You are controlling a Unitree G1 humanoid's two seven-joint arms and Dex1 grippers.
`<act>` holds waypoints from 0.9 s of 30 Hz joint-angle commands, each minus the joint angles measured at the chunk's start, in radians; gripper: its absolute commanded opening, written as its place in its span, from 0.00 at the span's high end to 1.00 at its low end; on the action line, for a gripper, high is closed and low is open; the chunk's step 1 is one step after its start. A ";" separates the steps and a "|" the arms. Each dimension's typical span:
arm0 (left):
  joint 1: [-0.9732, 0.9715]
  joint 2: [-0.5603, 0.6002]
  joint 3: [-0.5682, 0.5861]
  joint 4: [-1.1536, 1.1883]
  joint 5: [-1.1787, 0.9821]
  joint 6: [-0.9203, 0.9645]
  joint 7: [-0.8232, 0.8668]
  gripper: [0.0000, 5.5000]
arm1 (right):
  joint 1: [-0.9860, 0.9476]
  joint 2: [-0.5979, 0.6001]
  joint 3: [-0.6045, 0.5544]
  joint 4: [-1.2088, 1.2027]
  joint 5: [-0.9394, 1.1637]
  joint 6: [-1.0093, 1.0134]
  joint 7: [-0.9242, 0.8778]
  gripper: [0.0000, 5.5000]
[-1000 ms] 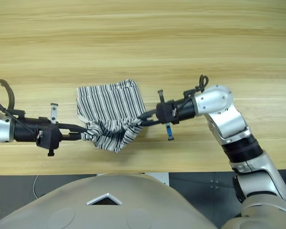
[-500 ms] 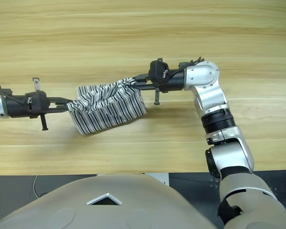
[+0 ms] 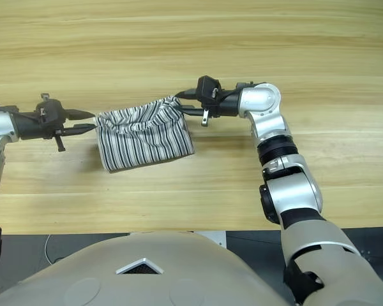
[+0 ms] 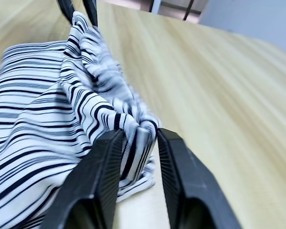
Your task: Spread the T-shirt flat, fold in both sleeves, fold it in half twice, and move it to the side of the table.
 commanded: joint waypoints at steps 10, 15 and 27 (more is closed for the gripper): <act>-0.053 -0.007 0.064 0.120 0.062 -0.266 0.119 0.78 | 0.007 0.062 -0.071 -0.111 0.036 -0.042 -0.118 0.75; 0.081 0.001 0.084 -0.166 0.018 -0.196 0.143 0.78 | 0.221 0.076 0.019 -0.494 0.218 0.159 0.074 0.75; 0.140 -0.106 0.077 0.069 0.337 -0.362 0.624 0.78 | 0.058 0.396 0.252 0.240 -0.266 0.056 -0.450 0.75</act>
